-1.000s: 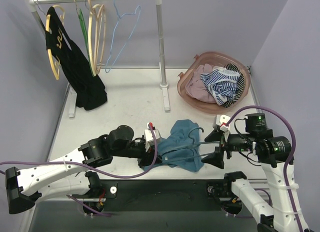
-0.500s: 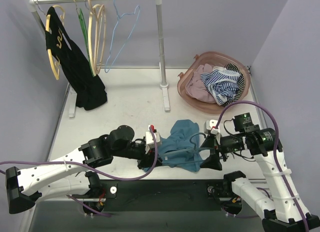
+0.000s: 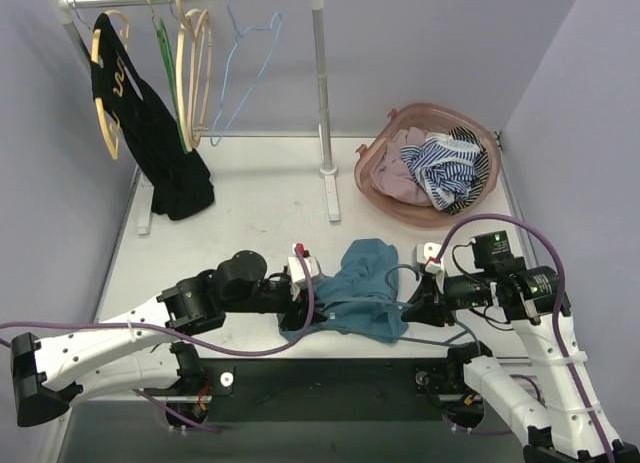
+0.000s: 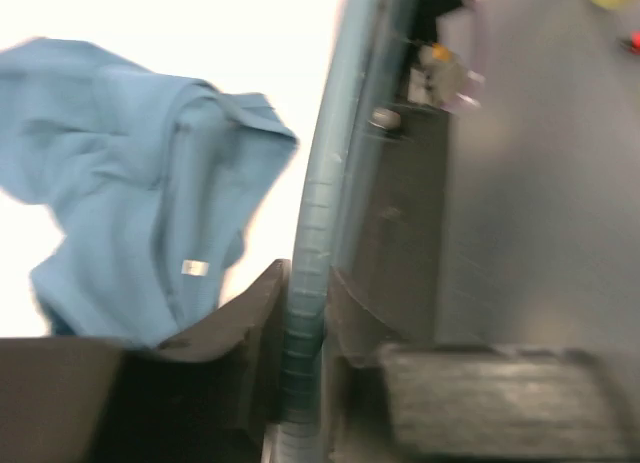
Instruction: Place the tank top on the hanger
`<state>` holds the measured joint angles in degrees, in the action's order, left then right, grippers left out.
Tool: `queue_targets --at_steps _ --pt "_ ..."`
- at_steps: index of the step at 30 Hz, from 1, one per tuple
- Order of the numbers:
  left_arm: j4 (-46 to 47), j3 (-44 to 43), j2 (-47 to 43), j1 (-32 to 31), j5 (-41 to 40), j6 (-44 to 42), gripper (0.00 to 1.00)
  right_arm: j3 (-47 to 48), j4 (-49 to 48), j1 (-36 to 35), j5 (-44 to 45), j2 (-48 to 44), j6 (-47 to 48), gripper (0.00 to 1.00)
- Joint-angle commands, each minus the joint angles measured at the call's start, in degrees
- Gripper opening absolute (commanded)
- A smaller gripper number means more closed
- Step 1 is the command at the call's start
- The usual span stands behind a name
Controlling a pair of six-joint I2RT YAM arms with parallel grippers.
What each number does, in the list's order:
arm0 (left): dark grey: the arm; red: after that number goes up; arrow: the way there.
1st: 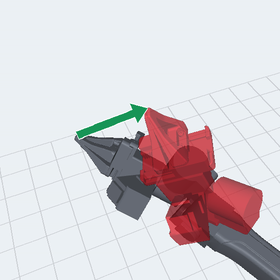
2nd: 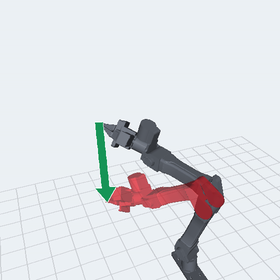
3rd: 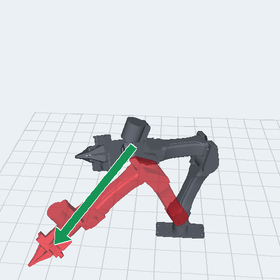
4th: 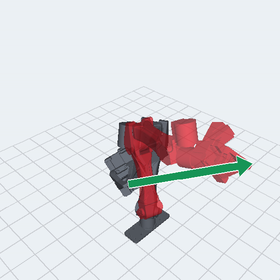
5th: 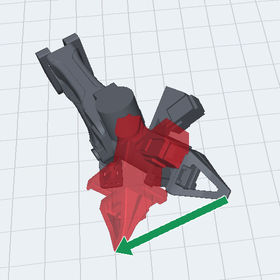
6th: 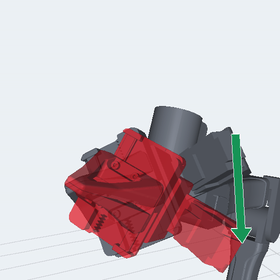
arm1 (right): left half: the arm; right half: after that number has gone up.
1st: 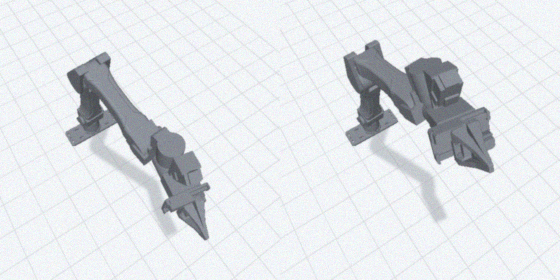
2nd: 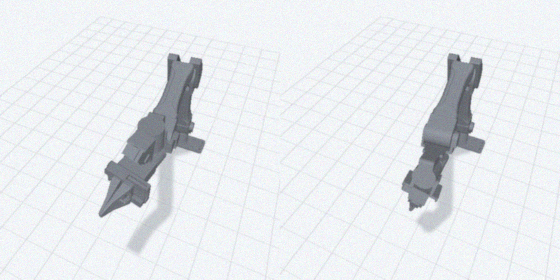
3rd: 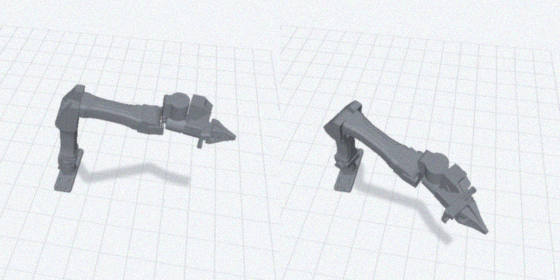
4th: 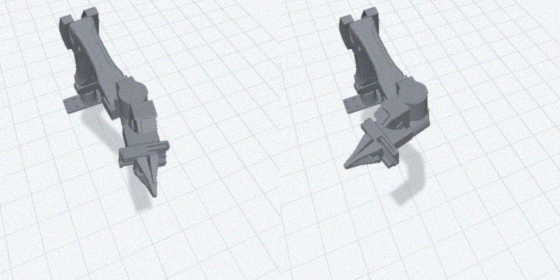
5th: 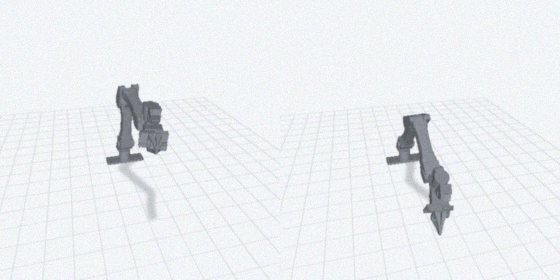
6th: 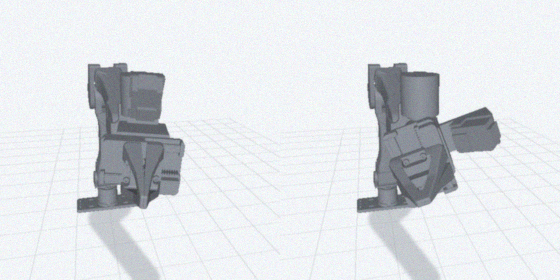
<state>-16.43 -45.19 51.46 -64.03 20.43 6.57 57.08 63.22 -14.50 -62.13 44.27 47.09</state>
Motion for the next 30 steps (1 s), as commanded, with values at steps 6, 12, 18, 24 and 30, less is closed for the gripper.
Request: queue_targets --at_steps 6,12,18,24,30 --pt "-7.7 -1.3 -4.4 2.5 -20.0 9.3 0.75 0.2 -4.5 4.3 16.3 -5.1 -7.4 0.00" --pt "-20.7 -5.5 4.0 2.0 -23.8 9.4 0.70 -1.0 -7.8 6.1 25.6 -7.0 -10.6 0.00" --pt "-24.4 -8.2 16.4 -1.3 -30.2 10.7 0.58 -1.0 -8.8 7.0 26.9 -7.3 -11.9 0.00" --pt "-26.4 -12.1 27.7 -5.7 -36.2 14.4 0.55 -1.2 -8.9 7.3 25.7 -7.5 -12.8 0.00" --pt "-26.6 -14.0 34.8 -8.5 -39.6 17.2 0.53 -1.2 -9.1 7.4 25.0 -7.4 -13.2 0.00"
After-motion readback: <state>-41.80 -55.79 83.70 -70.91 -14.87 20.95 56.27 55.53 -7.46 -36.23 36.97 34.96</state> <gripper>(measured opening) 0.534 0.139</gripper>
